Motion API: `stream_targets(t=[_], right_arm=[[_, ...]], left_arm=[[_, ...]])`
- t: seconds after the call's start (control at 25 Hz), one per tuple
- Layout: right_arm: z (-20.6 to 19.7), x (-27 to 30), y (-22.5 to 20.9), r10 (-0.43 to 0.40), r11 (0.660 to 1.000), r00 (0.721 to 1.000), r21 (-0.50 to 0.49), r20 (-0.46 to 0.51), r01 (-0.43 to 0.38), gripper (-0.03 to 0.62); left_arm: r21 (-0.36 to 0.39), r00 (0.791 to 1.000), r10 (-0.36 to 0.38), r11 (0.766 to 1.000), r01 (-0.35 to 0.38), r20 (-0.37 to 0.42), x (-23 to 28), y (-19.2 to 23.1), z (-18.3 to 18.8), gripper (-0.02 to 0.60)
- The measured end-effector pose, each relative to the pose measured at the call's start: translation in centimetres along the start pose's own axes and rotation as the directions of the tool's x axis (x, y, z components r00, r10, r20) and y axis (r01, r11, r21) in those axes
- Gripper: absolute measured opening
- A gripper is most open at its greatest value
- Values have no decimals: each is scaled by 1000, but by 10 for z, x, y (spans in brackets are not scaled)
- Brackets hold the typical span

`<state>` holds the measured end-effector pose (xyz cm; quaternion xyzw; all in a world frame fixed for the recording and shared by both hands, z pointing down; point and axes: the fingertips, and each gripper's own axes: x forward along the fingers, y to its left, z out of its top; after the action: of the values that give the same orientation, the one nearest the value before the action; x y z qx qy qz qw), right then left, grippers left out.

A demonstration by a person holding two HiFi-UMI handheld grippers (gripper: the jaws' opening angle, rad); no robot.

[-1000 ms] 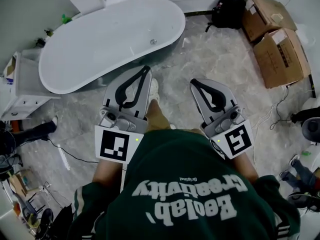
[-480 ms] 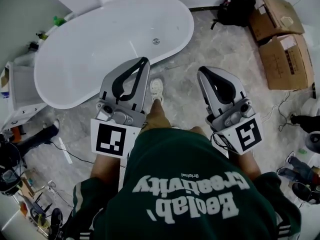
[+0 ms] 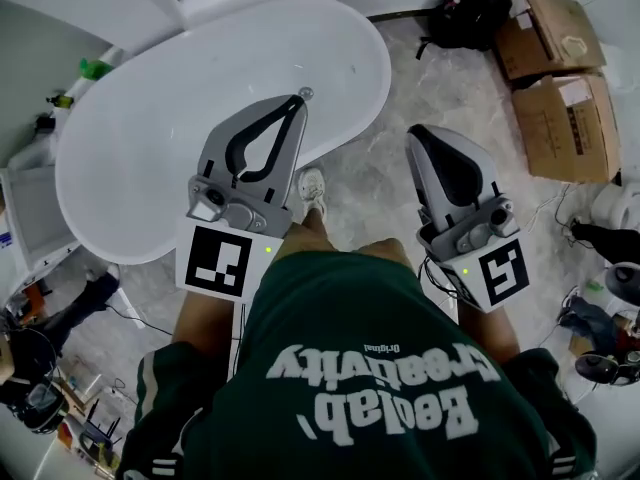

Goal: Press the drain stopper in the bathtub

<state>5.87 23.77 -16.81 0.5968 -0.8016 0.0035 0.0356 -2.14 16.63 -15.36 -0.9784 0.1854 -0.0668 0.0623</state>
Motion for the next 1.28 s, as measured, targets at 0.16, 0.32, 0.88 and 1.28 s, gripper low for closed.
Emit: stream_targets(t=[0.16,0.32,0.88,1.28], right_arm=[[-12,25,-21,-27,1000,999,9,-47,27,9],[-14,48,-39,-70,997,996,41,-52,73,9],[-8,68,-66,-158,986,987,46,3,157,9],[-17,85,-78,2,999,1000,33,17,-3,9]], left_arm=[[-30,999,-30,999,29,-11,27,18,-14,6],[-33,998,-55,998,55,-8,44,34,-23,6],[-144,1000,-14,989,10,-24,57,55,-50,6],[-141,996,94,986,-94,-8,81,52,-34,6]])
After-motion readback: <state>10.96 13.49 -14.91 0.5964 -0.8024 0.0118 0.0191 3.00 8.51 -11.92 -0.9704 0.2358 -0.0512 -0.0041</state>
